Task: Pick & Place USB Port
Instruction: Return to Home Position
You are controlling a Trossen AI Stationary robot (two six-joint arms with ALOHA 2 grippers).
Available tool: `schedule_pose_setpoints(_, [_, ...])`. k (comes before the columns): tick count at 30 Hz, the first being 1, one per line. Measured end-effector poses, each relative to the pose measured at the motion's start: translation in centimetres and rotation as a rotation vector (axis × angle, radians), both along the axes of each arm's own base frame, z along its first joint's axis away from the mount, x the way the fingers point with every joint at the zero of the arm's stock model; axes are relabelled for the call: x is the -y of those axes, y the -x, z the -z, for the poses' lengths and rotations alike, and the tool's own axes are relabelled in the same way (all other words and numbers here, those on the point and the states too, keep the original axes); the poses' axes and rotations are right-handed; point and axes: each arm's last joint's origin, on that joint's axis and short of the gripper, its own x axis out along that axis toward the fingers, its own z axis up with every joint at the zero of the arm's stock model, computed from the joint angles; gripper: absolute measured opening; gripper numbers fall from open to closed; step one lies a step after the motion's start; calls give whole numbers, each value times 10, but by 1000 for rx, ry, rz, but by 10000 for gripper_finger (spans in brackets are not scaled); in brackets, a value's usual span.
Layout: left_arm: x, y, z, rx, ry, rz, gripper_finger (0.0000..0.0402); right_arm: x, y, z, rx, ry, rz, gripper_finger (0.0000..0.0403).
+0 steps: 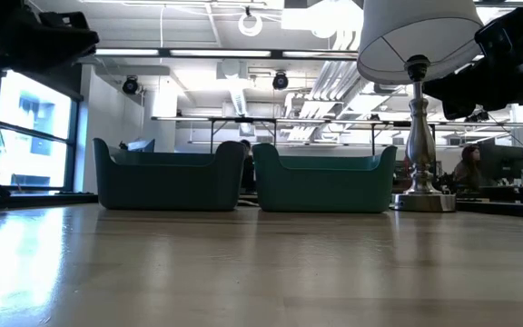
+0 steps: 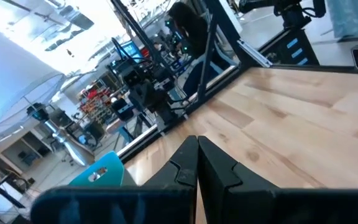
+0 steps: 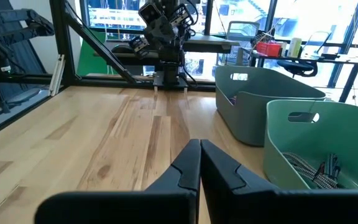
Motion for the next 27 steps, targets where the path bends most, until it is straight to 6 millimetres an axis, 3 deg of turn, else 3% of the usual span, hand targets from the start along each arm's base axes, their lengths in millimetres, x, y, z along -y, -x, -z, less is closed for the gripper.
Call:
schedule_pose_setpoints(4, [0,2,12,6,-5,17,0,0,0,0,0,0,0,2])
schedule_pose_setpoints(11, [1,9,13,62,-41,82,0,0,0,0,0,0,0,2])
schedule_pose_setpoints(27, [-2,9,18,32,-93,-9,0,0,0,0,-1,0,0,3])
